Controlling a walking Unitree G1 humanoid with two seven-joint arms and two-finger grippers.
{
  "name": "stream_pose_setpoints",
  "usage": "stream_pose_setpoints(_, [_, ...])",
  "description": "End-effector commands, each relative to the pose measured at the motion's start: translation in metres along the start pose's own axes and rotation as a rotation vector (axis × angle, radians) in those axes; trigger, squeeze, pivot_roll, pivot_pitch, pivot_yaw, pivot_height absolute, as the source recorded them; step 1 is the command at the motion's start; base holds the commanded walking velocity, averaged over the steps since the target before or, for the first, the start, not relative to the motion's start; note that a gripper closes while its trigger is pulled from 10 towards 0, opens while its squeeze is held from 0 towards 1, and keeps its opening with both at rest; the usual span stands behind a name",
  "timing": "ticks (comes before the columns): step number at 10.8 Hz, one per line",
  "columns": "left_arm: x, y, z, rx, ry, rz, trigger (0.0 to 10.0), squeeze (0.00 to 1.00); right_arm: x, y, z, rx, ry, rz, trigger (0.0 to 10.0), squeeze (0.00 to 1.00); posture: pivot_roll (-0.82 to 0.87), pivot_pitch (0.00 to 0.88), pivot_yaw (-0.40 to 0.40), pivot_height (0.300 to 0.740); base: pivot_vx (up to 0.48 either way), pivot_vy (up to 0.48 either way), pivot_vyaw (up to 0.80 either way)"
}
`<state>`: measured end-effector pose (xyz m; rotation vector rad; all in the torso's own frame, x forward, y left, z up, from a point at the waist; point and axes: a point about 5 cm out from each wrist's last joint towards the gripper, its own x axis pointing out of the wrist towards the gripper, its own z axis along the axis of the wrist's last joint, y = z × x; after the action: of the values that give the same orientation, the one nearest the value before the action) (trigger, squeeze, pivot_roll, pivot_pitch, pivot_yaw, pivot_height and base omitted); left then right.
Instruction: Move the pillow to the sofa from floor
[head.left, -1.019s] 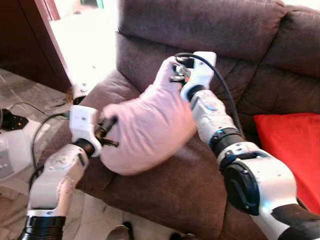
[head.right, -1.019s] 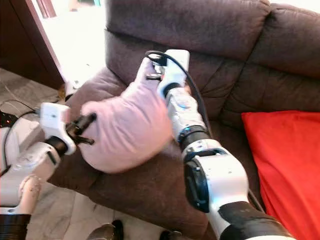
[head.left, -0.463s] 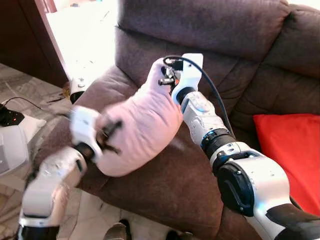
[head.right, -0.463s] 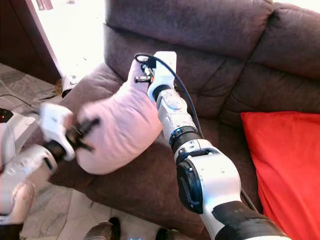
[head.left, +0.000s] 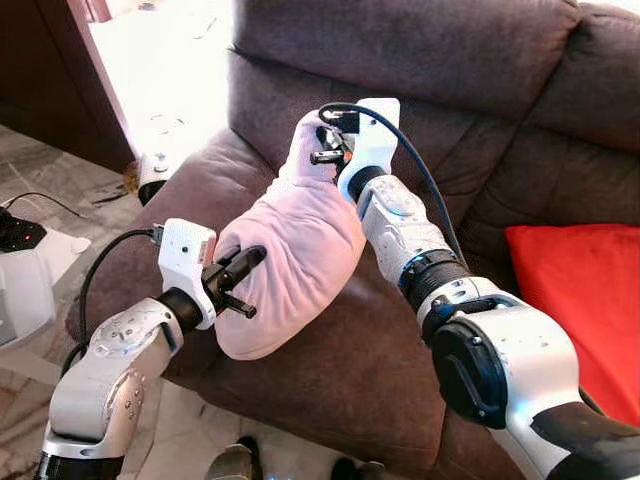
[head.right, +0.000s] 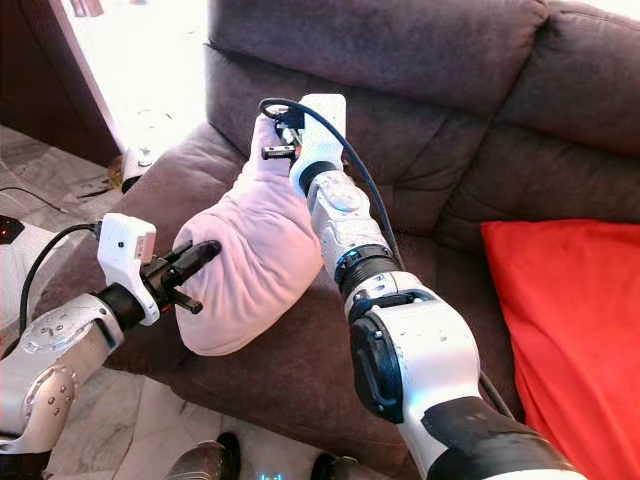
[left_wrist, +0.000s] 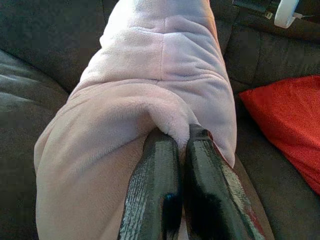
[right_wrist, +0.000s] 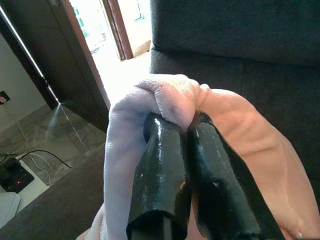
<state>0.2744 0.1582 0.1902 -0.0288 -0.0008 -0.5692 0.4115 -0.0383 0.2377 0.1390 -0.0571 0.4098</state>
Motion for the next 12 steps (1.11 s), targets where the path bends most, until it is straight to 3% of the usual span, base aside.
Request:
stream_pose_setpoints(1, [0.003, -0.014, 0.020, 0.036, -0.087, -0.077, 10.0, 0.00, 0.005, 0.026, 0.001, -0.011, 0.022, 0.089, 10.0, 0.00, 0.27, 0.203, -0.126, 0.740, 0.000, 0.000, 0.00])
stream_pose_setpoints(2, [0.002, -0.014, 0.020, 0.033, -0.089, -0.072, 10.0, 0.00, 0.005, 0.026, 0.000, 0.001, 0.025, 0.097, 10.0, 1.00, 0.27, 0.203, -0.127, 0.740, 0.000, 0.000, 0.00])
stream_pose_setpoints(7, [0.001, -0.009, 0.023, 0.044, -0.103, -0.032, 10.0, 0.00, 0.006, 0.042, 0.001, -0.008, 0.014, 0.162, 10.0, 1.00, 0.28, 0.203, -0.137, 0.740, 0.000, 0.000, 0.00])
stream_pose_setpoints(8, [-0.001, -0.004, 0.022, 0.047, -0.103, 0.003, 10.0, 0.00, 0.006, 0.043, 0.004, -0.041, -0.005, 0.182, 10.0, 0.00, 0.28, 0.203, -0.137, 0.740, 0.000, 0.000, 0.00])
stream_pose_setpoints(10, [-0.003, 0.027, 0.022, 0.053, -0.110, 0.251, 10.0, 0.00, 0.004, 0.026, 0.012, -0.057, -0.059, 0.148, 10.0, 0.00, 0.27, 0.204, -0.137, 0.740, 0.000, 0.000, 0.00])
stream_pose_setpoints(11, [-0.008, 0.043, 0.020, 0.036, -0.115, 0.377, 10.0, 0.00, 0.001, 0.009, 0.014, -0.049, -0.083, 0.109, 10.0, 0.00, 0.26, 0.199, -0.139, 0.740, 0.000, 0.000, 0.00])
stream_pose_setpoints(12, [-0.012, 0.043, 0.021, 0.040, -0.127, 0.376, 10.0, 0.00, -0.009, -0.029, 0.015, -0.007, -0.133, 0.008, 10.0, 0.00, 0.26, 0.197, -0.140, 0.740, 0.000, 0.000, 0.00])
